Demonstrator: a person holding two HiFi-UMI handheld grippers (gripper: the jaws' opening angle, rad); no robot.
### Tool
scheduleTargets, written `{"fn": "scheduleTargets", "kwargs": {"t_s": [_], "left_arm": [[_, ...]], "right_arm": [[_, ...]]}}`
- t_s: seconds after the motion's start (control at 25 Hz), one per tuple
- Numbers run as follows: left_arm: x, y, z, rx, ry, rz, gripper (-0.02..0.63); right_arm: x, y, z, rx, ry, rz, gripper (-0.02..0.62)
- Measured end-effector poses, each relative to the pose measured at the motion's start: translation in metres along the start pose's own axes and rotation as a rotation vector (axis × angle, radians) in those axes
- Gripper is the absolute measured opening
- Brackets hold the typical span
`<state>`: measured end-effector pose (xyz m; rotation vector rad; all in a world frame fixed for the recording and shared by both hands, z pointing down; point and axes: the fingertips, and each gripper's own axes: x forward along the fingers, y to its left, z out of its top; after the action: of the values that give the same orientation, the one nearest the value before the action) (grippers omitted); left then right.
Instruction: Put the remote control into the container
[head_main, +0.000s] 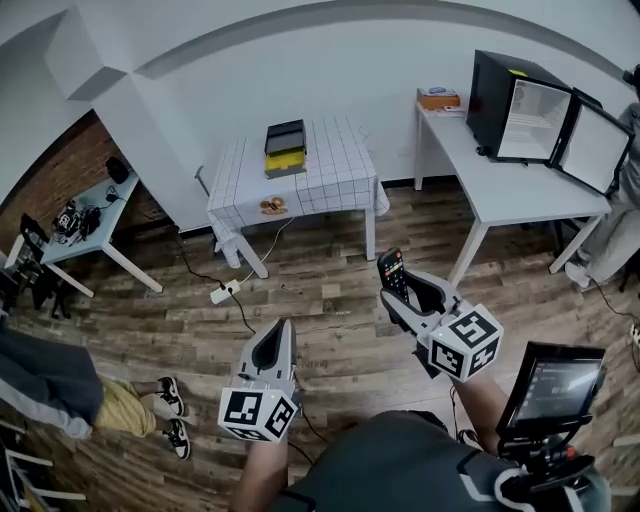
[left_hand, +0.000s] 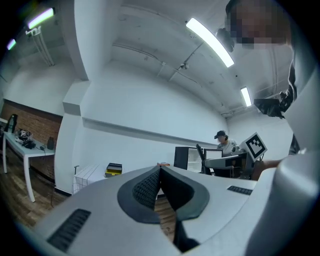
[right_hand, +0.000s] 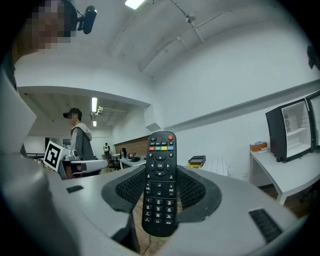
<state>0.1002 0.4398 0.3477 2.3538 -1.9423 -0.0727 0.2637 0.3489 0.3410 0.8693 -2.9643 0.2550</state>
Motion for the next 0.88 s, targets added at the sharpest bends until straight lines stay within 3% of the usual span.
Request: {"fn": "scheduleTargets", "kwargs": {"t_s": [0.2, 0.44, 0.88], "left_arm": [[0.004, 0.016, -0.005, -0.028, -0.011, -0.027, 0.009], [0.029, 0.033, -0.008, -0.035, -0.005, -0.022, 0.009], [0.131, 0.067, 0.011, -0.013, -0.015, 0.046, 0.009]], "right_arm": [[0.013, 0.003, -0.004, -0.002, 0.009, -0.023, 0.198], [0.042, -0.008, -0.004, -0.009, 0.015, 0.016, 0.198], [0.111, -0.082, 0.024, -0.033, -0.02, 0.108, 0.198]]}}
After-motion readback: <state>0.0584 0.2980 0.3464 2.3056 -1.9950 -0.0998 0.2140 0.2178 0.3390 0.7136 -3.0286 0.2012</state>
